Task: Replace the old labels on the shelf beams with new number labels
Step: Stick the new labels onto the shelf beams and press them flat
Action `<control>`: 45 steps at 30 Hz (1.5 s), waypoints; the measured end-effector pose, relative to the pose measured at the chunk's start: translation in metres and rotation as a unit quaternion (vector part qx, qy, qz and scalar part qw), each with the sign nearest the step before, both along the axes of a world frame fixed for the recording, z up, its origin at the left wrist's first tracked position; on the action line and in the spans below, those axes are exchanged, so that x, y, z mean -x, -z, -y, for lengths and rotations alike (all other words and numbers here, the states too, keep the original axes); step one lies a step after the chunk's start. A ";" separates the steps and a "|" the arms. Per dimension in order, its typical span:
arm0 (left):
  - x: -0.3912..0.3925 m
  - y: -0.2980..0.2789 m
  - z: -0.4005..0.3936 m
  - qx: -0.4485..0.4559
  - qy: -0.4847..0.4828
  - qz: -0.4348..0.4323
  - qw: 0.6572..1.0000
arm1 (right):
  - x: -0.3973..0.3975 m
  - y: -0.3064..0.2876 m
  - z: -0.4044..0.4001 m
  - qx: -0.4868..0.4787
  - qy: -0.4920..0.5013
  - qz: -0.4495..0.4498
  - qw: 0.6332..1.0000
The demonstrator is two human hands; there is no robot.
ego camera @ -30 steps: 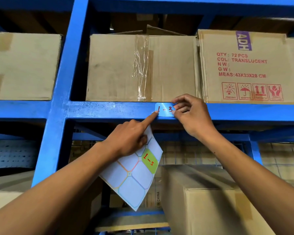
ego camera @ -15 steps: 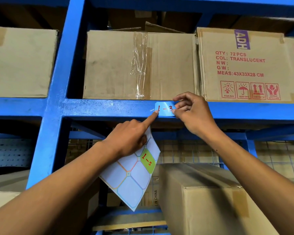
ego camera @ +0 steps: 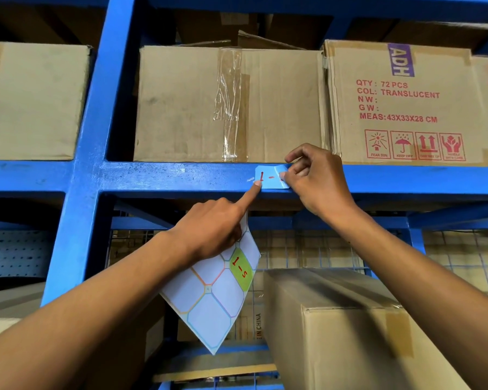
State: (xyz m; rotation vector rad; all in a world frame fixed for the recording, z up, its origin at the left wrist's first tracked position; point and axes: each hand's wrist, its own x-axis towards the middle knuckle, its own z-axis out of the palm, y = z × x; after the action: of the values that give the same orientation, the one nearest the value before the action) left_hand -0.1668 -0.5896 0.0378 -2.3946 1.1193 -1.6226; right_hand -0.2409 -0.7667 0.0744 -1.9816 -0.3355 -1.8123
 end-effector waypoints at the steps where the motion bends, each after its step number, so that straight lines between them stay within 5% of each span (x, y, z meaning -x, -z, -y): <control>1: 0.000 0.000 0.000 -0.001 -0.002 0.000 1.000 | 0.000 0.001 0.000 0.002 0.004 0.004 1.000; 22: 0.005 -0.005 -0.001 -0.024 -0.004 -0.003 1.000 | 0.004 -0.002 0.010 0.019 0.107 0.011 0.994; 26: 0.007 -0.017 -0.001 -0.021 0.051 -0.058 0.997 | 0.006 0.011 0.014 0.050 0.122 0.019 0.991; 31: 0.009 -0.037 0.002 -0.030 0.090 -0.148 0.984 | -0.003 0.029 0.017 0.173 0.252 -0.005 0.952; 38: 0.002 -0.034 0.002 -0.032 0.025 -0.115 0.992 | -0.009 0.035 0.027 0.113 0.292 -0.029 0.949; 45: 0.002 -0.013 0.001 -0.024 0.025 -0.093 0.995 | -0.014 0.056 0.024 0.184 0.315 -0.026 0.931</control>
State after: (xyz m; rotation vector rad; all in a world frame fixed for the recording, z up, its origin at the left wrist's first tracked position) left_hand -0.1686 -0.5906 0.0510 -2.5498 1.2414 -1.3899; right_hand -0.2265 -0.7902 0.0182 -2.6158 -0.0072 -2.1869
